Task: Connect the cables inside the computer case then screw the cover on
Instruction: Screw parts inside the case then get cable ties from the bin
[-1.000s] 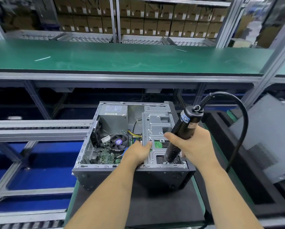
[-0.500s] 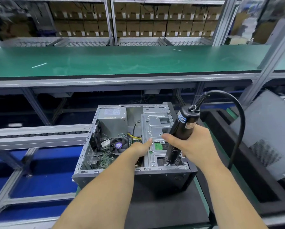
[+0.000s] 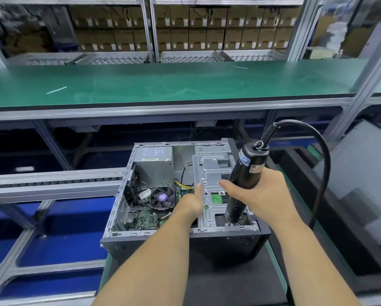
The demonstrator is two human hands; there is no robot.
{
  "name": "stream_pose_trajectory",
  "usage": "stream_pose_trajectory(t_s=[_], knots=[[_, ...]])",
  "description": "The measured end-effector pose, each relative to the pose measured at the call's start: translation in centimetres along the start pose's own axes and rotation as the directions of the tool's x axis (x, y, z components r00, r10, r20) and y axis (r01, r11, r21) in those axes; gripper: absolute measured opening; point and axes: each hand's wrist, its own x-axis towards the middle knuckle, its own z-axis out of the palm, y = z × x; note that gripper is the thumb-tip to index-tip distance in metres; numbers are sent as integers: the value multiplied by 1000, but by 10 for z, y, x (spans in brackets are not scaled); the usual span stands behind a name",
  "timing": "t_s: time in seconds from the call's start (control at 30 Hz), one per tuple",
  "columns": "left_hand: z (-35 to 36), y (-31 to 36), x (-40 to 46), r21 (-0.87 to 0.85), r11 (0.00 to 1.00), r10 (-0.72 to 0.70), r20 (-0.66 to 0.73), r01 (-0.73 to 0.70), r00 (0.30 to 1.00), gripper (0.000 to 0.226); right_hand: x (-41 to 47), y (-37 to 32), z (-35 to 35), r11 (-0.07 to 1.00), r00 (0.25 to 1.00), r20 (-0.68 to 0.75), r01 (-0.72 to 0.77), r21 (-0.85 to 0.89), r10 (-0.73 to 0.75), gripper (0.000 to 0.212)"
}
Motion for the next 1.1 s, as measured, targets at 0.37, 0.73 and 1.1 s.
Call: stream_pose_trajectory(t_s=[0.37, 0.73, 1.1], knots=[[6, 1, 14, -2, 1000, -12, -52, 12, 999, 70, 1, 7, 0, 989, 997, 19, 74, -131, -72, 46], [4, 2, 18, 211, 977, -26, -20, 30, 999, 55, 6, 9, 9, 998, 999, 10, 53, 27, -53, 37], [3, 3, 18, 193, 981, -30, -10, 31, 1000, 65, 3, 10, 11, 995, 998, -24, 65, 75, -64, 33]])
